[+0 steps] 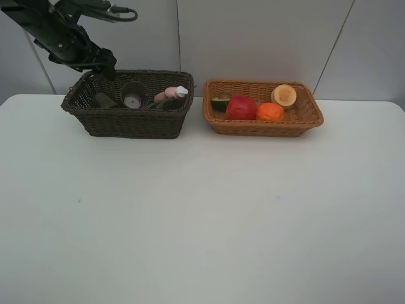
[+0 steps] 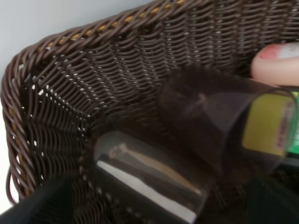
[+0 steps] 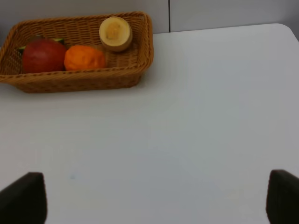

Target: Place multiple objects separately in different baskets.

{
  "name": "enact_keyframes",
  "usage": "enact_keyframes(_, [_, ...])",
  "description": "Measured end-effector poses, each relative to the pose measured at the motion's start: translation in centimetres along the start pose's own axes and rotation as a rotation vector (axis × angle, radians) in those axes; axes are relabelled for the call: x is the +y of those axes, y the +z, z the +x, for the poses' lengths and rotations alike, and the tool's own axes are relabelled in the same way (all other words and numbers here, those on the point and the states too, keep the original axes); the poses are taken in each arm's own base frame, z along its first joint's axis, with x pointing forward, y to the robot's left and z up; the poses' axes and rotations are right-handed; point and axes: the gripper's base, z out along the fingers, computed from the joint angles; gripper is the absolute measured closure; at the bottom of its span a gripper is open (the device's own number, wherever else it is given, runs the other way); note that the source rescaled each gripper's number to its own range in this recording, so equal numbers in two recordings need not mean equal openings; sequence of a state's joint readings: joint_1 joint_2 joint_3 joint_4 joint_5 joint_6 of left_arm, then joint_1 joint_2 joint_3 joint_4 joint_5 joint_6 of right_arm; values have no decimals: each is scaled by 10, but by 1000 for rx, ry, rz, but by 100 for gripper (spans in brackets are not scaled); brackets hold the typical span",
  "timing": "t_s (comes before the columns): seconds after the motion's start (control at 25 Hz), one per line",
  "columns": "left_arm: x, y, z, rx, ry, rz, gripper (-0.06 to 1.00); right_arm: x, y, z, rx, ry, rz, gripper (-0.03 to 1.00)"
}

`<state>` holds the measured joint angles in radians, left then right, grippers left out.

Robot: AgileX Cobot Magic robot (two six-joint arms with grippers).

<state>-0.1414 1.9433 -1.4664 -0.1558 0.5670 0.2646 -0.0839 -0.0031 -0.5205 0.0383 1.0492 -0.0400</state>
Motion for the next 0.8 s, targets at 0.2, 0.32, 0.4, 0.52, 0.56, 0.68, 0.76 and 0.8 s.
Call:
enact_keyframes(0.2, [-8, -28, -5, 1, 4, 18, -6, 0, 0, 0, 0, 0, 0, -2])
enact_keyframes(0.32, [-14, -47, -7, 12, 3, 33, -6, 0, 0, 0, 0, 0, 0, -2])
enact_keyframes(0.4, [-17, -62, -7, 18, 2, 41, -6, 0, 0, 0, 0, 0, 0, -2])
enact_keyframes(0.52, [-20, -87, -5, 43, -13, 53, -6, 0, 0, 0, 0, 0, 0, -2])
enact_keyframes(0.56, [-21, -95, -4, 55, -20, 56, -6, 0, 0, 0, 0, 0, 0, -2])
enact_keyframes(0.68, [-23, -123, 1, 87, -22, 59, -6, 0, 0, 0, 0, 0, 0, -2])
enact_keyframes(0.76, [-25, -140, 6, 124, -15, 63, -6, 0, 0, 0, 0, 0, 0, -2])
enact_keyframes(0.8, [-26, -149, 9, 148, -10, 64, -6, 0, 0, 0, 0, 0, 0, -2])
